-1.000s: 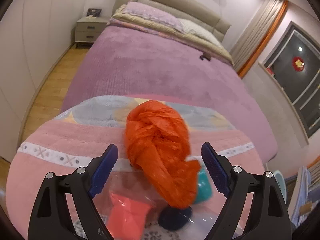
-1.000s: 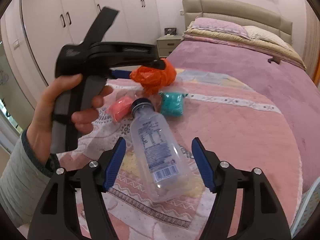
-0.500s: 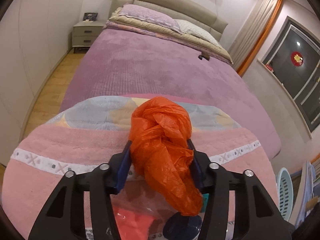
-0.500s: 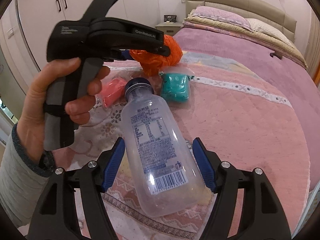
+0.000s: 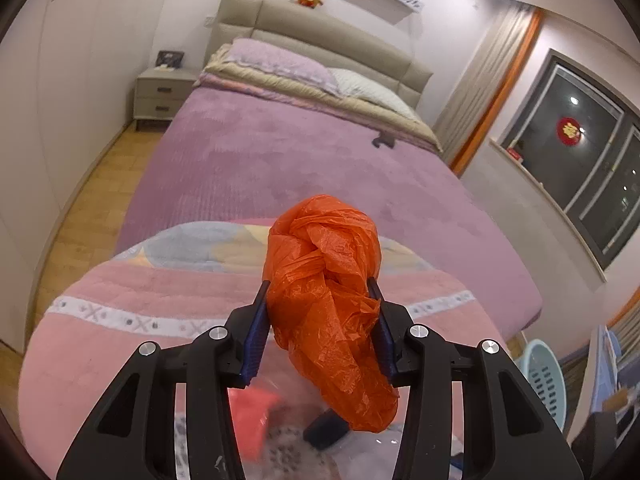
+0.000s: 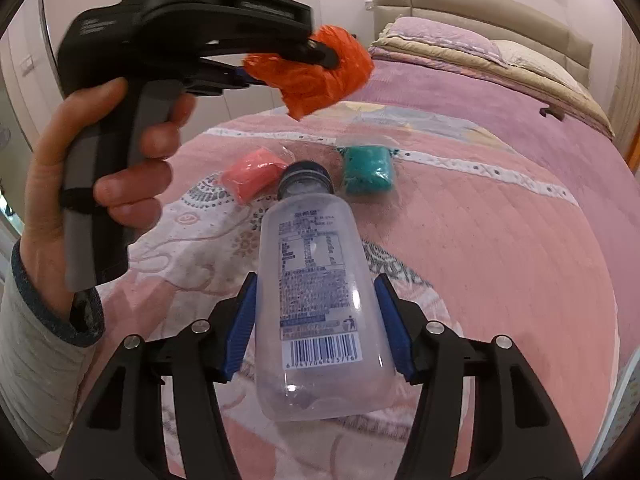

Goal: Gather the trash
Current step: 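Grasp the orange plastic bag with the left tool while the right grasps the water bottle, then carry the bag and bottle over the blue basket and open both tools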

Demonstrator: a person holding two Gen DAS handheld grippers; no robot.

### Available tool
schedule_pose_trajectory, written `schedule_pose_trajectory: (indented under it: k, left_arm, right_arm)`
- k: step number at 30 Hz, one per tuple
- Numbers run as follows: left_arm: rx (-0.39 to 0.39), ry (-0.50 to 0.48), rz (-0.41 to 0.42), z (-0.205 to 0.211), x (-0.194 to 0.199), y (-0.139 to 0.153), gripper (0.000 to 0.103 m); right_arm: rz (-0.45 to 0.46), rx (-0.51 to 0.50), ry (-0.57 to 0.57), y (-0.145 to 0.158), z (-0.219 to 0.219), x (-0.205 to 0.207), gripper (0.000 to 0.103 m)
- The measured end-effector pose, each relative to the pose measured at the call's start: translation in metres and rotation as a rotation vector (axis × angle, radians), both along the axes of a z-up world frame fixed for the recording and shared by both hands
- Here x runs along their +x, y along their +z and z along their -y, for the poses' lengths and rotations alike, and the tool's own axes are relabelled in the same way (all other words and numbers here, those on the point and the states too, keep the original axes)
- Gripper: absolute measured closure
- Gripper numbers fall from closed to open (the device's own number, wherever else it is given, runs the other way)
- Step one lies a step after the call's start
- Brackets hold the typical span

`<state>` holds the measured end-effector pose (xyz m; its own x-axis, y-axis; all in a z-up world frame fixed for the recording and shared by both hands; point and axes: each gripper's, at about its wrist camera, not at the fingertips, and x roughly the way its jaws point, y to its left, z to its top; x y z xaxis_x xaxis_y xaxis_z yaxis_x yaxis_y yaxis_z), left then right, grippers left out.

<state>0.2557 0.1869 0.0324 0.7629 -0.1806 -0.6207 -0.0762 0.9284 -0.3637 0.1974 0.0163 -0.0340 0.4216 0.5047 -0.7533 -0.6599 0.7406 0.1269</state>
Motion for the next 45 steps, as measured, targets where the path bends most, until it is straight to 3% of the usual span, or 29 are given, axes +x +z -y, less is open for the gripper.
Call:
schedule_pose_trajectory:
  k: [12, 22, 35, 45]
  left_arm:
    - [0.007, -0.110, 0.083, 0.058, -0.055, 0.037, 0.060]
    - [0.043, -0.242, 0.106, 0.142, -0.071, 0.049, 0.060]
    - [0.117, -0.510, 0.094, 0.285, -0.058, 0.032, 0.060]
    - [0.152, -0.636, 0.043, 0.366, -0.043, -0.006, 0.060]
  right_arm:
    - [0.010, 0.093, -0.127, 0.026, 0.069, -0.041, 0.051]
    - [0.050, 0.179, -0.305, 0.050, 0.168, -0.065, 0.051]
    - [0.088, 0.294, -0.623, 0.057, 0.332, -0.075, 0.051]
    - [0.061, 0.266, -0.838, 0.027, 0.403, -0.061, 0.051]
